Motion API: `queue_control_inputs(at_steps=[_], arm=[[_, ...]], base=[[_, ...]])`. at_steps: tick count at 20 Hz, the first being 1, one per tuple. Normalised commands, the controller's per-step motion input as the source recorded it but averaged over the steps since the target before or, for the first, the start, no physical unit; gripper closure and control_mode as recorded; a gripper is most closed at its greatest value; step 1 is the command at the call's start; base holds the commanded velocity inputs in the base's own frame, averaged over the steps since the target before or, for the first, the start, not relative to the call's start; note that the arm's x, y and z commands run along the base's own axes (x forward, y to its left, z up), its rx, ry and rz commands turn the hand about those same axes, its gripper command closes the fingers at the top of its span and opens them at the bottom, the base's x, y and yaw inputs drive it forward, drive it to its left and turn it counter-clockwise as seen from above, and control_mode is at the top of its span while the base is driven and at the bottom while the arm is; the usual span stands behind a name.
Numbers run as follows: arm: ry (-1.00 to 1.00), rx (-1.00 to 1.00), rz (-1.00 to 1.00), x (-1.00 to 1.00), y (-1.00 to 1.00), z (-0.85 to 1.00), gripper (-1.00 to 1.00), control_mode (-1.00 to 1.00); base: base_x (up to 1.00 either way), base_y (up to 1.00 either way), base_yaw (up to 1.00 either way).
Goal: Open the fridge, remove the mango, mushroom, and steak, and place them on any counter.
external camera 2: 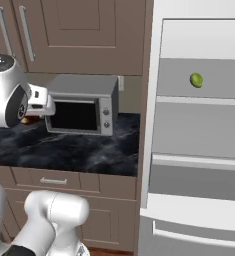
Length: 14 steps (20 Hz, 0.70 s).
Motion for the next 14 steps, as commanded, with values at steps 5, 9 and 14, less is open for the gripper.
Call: queue_control_inputs(at_steps=[5,9,14], arm=[[0.07,-0.11,0.13,0.87,0.96,-1.0,1.0,-1.0],[0.22,0.0,0.08,1.0,0.78,-1.0,1.0,-1.0],[0.21,-0.01,0.05,1.0,0.96,-0.95,1.0,-1.0]], base=[[0.0,0.0,0.0],[0.0,0.0,0.0],[0.0,0.0,0.0]])
